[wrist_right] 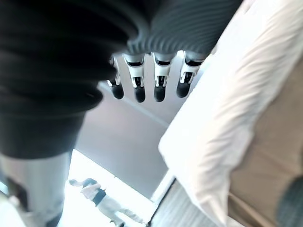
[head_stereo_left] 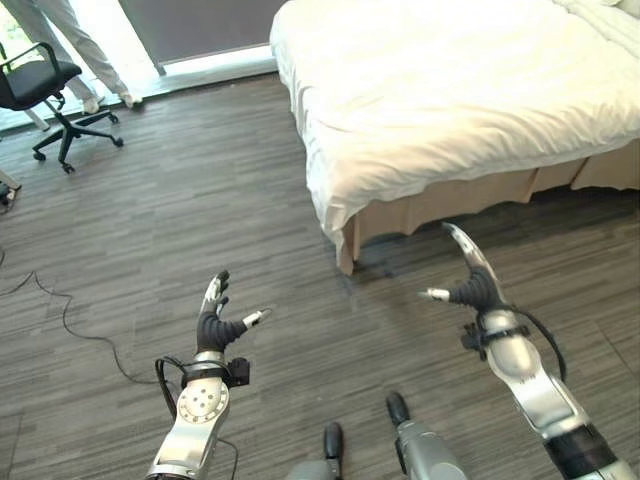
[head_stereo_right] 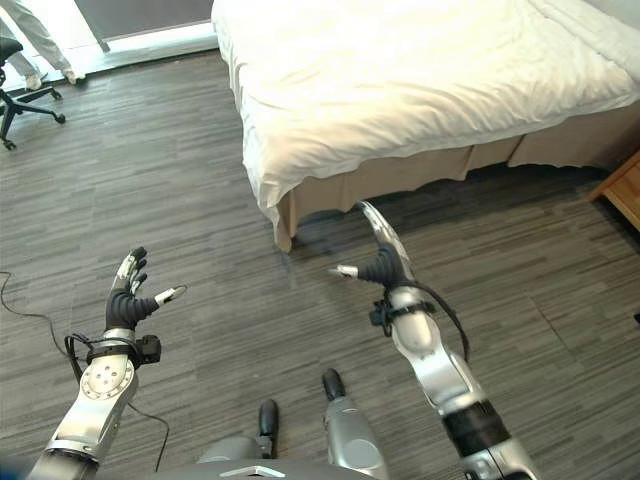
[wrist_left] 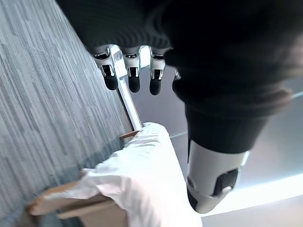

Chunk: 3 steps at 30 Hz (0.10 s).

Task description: Pick up bed clothes into laundry basket.

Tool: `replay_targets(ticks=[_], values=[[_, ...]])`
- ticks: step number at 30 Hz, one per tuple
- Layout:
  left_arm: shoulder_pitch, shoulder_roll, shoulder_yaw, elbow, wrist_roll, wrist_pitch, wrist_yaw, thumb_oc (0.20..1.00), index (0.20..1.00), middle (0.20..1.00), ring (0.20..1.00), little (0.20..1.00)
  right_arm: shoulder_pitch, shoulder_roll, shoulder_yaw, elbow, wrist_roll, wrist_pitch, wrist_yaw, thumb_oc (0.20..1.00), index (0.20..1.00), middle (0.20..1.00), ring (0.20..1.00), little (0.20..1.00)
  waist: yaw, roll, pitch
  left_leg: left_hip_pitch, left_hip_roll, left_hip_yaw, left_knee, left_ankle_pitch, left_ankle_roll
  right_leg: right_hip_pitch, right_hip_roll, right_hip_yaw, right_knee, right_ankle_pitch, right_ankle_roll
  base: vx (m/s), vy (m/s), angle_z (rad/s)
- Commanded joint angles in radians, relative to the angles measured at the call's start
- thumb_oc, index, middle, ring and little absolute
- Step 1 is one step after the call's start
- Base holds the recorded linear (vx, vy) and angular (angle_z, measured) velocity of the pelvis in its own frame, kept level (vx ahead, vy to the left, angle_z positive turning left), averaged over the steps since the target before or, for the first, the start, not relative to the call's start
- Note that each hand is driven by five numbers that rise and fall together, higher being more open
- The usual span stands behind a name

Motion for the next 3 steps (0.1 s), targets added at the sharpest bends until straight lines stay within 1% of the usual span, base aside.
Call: replay_targets(ticks=[1, 2, 3], values=[[-0.076, -0.023, 0.01, -0.039, -0.071, -0.073, -0.01, 1.0, 1.0, 1.0, 1.0, 1.0, -0.011, -0.019, -0.002, -0.062, 0.048, -0.047, -0.021, 1.0, 1.0, 1.0, 1.0, 1.0, -0.063, -0.024, 0.006, -0.024, -0.012, 0.175, 0.135, -0.091, -0.016, 0.209, -0.162, -0.038, -0.263, 0.034, 0.074, -0.03, -0.155, 0.4], [-0.075, -0.022, 0.011, -0.042, -0.07, -0.076, -0.018, 1.0, 1.0, 1.0, 1.0, 1.0, -0.008, -0.025, -0.008, -0.064, 0.051, -0.047, -0.019, 1.0, 1.0, 1.0, 1.0, 1.0, -0.068, -0.019, 0.001, -0.007, 0.004, 0.222, 0.12, -0.087, -0.019, 0.215, -0.163, -0.055, -0.264, 0.03, 0.075, -0.01, -0.079, 0.41], [-0.074, -0.023, 0.011, -0.043, -0.071, -0.076, -0.019, 1.0, 1.0, 1.0, 1.0, 1.0, -0.007, -0.026, -0.008, -0.065, 0.051, -0.047, -0.018, 1.0, 1.0, 1.0, 1.0, 1.0, -0.067, -0.019, 0.002, -0.004, 0.004, 0.224, 0.117, -0.086, -0.02, 0.216, -0.162, -0.054, -0.264, 0.03, 0.075, 0.03, -0.028, 0.35]])
